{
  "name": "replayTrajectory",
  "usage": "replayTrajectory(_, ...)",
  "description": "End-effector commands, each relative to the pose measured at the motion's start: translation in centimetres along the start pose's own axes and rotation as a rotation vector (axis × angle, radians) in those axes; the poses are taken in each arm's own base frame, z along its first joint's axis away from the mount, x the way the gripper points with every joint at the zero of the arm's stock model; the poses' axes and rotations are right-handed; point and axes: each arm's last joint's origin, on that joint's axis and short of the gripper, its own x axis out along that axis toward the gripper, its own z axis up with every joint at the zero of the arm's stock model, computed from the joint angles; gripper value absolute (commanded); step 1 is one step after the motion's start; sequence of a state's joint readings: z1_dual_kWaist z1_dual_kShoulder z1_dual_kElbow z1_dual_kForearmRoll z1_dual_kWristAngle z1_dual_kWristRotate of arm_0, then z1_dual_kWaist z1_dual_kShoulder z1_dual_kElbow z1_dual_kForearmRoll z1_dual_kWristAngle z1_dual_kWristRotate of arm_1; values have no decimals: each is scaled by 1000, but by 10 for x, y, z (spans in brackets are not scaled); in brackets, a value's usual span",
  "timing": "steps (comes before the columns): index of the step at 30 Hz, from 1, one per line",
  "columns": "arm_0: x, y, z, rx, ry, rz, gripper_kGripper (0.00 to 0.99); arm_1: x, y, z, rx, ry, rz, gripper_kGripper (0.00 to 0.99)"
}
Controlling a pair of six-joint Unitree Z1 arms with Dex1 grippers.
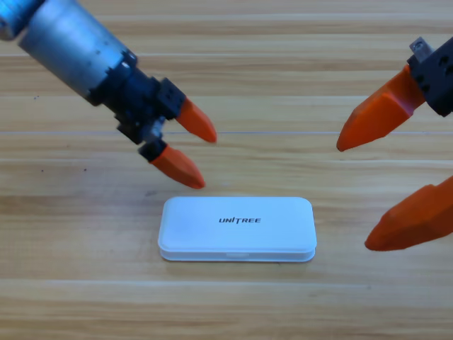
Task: Clean up eraser and pencils
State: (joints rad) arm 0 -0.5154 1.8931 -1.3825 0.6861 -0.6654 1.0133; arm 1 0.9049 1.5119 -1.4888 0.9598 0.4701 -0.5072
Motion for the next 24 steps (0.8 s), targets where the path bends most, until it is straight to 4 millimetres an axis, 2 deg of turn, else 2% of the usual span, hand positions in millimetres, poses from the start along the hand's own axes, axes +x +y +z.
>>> replayTrajectory(1, -20, -14, -7, -72, 28, -15, 990, 12, -10, -7, 36, 22, 9, 989)
replayTrajectory(6, -73, -63, 15, -28, -2, 26, 990, 11, -10, -7, 36, 21, 8, 989)
replayTrajectory(10, -91, -98, 44, 65, -58, 21, 990, 12, -10, -7, 36, 22, 9, 989)
replayTrajectory(16, -86, -126, 97, 90, -55, -18, 990, 12, -10, -7, 36, 22, 9, 989)
replayTrajectory(20, -75, -138, 108, 117, -40, -46, 990, 13, -11, -7, 38, 24, 11, 989)
replayTrajectory(24, -63, -139, 110, 123, -6, -68, 990, 13, -11, -7, 38, 24, 11, 989)
